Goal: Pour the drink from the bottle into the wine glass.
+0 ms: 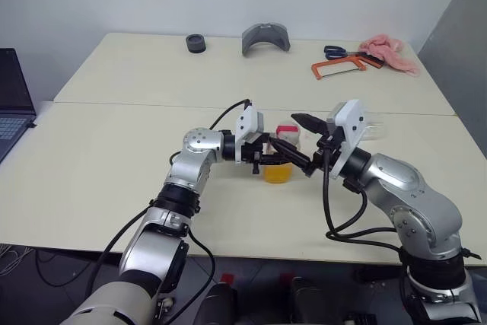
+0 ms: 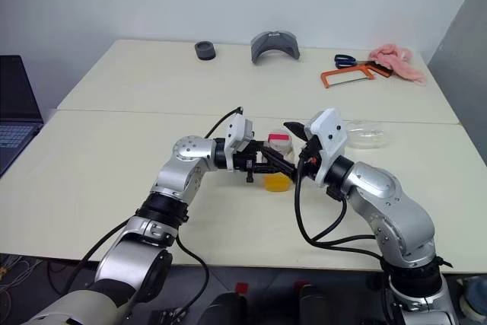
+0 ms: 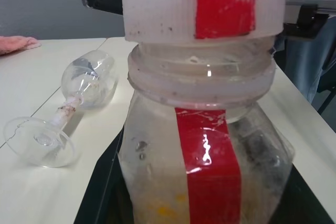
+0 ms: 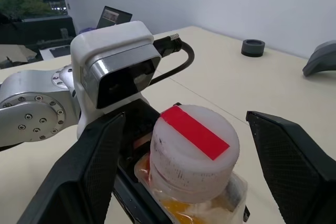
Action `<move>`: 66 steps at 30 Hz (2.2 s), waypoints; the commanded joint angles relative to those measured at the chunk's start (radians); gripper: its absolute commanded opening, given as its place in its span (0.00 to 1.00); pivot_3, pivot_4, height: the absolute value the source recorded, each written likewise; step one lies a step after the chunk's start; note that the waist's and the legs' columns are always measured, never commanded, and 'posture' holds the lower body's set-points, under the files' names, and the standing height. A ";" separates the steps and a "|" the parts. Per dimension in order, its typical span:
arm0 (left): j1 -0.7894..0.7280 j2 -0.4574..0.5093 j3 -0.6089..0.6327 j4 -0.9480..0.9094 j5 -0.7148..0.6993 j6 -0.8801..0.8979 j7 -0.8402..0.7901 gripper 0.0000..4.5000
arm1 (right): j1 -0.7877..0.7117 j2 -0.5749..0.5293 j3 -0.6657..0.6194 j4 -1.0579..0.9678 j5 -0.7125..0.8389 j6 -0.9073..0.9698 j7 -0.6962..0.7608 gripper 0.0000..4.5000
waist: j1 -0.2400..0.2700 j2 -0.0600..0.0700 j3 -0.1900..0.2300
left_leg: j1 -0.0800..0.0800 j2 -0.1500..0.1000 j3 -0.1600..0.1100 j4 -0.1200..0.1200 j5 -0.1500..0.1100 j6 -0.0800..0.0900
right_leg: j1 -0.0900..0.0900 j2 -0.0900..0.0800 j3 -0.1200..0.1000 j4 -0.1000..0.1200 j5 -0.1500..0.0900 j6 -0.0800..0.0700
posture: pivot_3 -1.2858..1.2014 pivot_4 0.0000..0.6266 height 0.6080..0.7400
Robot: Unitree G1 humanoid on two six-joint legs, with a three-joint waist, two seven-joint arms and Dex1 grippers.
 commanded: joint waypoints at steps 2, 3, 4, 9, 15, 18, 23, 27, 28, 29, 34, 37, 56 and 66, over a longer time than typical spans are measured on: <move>-0.012 -0.003 0.011 -0.044 -0.026 -0.008 -0.003 0.38 | -0.022 0.010 -0.018 -0.040 0.038 0.002 0.001 0.66 | 0.000 0.000 0.000 | 0.000 0.000 0.000 0.000 0.000 0.000 | 0.000 0.000 0.000 0.000 0.000 0.000 | 0.52 0.24 1.00; -0.012 -0.004 0.011 -0.044 -0.026 -0.008 -0.003 0.38 | -0.022 0.011 -0.020 -0.041 0.043 0.003 0.001 0.59 | 0.000 0.000 0.000 | 0.000 0.000 0.000 0.000 0.000 0.000 | 0.000 0.000 0.000 0.000 0.000 0.000 | 0.52 0.24 1.00; -0.012 -0.004 0.011 -0.044 -0.026 -0.008 -0.003 0.38 | -0.023 0.013 -0.021 -0.043 0.050 0.006 0.002 0.51 | 0.000 0.000 0.000 | 0.000 0.000 0.000 0.000 0.000 0.000 | 0.000 0.000 0.000 0.000 0.000 0.000 | 0.52 0.24 1.00; -0.009 -0.005 0.010 -0.041 -0.025 -0.010 -0.001 0.37 | -0.023 0.004 -0.014 -0.057 0.055 0.008 0.011 0.38 | -0.001 0.000 0.000 | 0.000 0.000 -0.001 0.000 0.000 0.000 | 0.000 0.000 0.000 0.000 0.000 0.000 | 0.52 0.24 1.00; -0.002 -0.004 0.009 -0.051 -0.026 -0.005 0.003 0.37 | -0.023 -0.085 0.062 -0.070 -0.133 -0.130 0.018 0.38 | 0.000 0.000 0.000 | 0.000 0.000 0.000 0.000 0.000 0.000 | 0.000 0.000 0.000 0.000 0.000 0.000 | 0.52 0.24 1.00; 0.007 -0.001 0.012 -0.059 -0.027 0.001 0.011 0.37 | 0.006 -0.053 -0.007 -0.095 -0.112 -0.157 -0.018 0.38 | 0.000 0.000 0.000 | 0.000 0.000 0.000 0.000 0.000 0.000 | 0.000 0.000 0.000 0.000 0.000 0.000 | 0.52 0.24 1.00; 0.022 0.011 0.030 -0.064 -0.032 0.014 0.039 0.37 | 0.176 -0.046 -0.228 -0.134 -0.048 -0.129 -0.063 0.38 | 0.003 0.000 0.000 | 0.000 0.000 0.000 0.000 0.000 0.000 | 0.000 -0.001 0.000 0.000 0.000 0.000 | 0.52 0.24 1.00; 0.023 0.022 0.044 -0.063 -0.043 0.027 0.059 0.37 | 0.419 -0.041 -0.341 -0.065 -0.117 -0.194 -0.090 0.38 | 0.008 0.000 0.000 | 0.000 -0.001 -0.002 -0.001 0.000 0.000 | 0.001 0.000 0.000 -0.001 0.000 0.000 | 0.52 0.24 1.00; 0.022 0.024 0.047 -0.062 -0.045 0.029 0.063 0.37 | 0.468 -0.035 -0.353 -0.041 -0.131 -0.207 -0.096 0.38 | 0.007 0.000 0.000 | 0.000 -0.001 -0.001 -0.001 0.000 0.000 | 0.001 0.000 0.000 -0.001 0.000 0.000 | 0.52 0.24 1.00; 0.021 0.025 0.051 -0.062 -0.047 0.034 0.067 0.37 | 0.510 -0.028 -0.361 -0.019 -0.144 -0.225 -0.098 0.38 | 0.006 0.000 0.000 | 0.000 -0.001 0.000 -0.001 0.000 0.000 | 0.001 0.000 0.001 -0.001 0.000 0.000 | 0.52 0.24 1.00; 0.003 0.039 0.085 -0.040 -0.059 0.050 0.105 0.37 | 0.708 0.034 -0.380 0.099 -0.191 -0.365 -0.080 0.59 | 0.000 0.001 0.000 | 0.003 0.000 0.003 -0.001 0.000 0.000 | 0.002 0.002 0.003 0.000 0.000 0.000 | 0.52 0.24 1.00; -0.002 0.045 0.106 -0.036 -0.064 0.060 0.133 0.37 | 0.735 0.026 -0.373 0.112 -0.197 -0.400 -0.058 0.82 | -0.008 0.002 0.000 | 0.004 0.000 0.004 -0.001 0.000 0.000 | 0.002 0.003 0.004 0.001 0.000 0.000 | 0.52 0.24 1.00; -0.138 0.177 0.312 0.430 0.117 -0.197 0.867 0.37 | 0.110 -0.090 0.041 -0.007 -0.103 -0.115 0.089 1.00 | -0.011 0.000 0.001 | 0.002 0.000 -0.001 -0.001 0.000 -0.001 | 0.001 0.002 0.000 0.000 0.000 0.001 | 0.52 0.24 1.00; -0.165 0.199 0.342 0.552 0.109 -0.208 0.952 0.37 | -0.148 0.059 0.233 0.192 -0.226 -0.125 0.092 1.00 | -0.015 0.000 0.001 | 0.002 -0.001 -0.001 0.000 0.002 -0.004 | 0.001 -0.001 0.000 0.000 0.000 0.001 | 0.52 0.24 1.00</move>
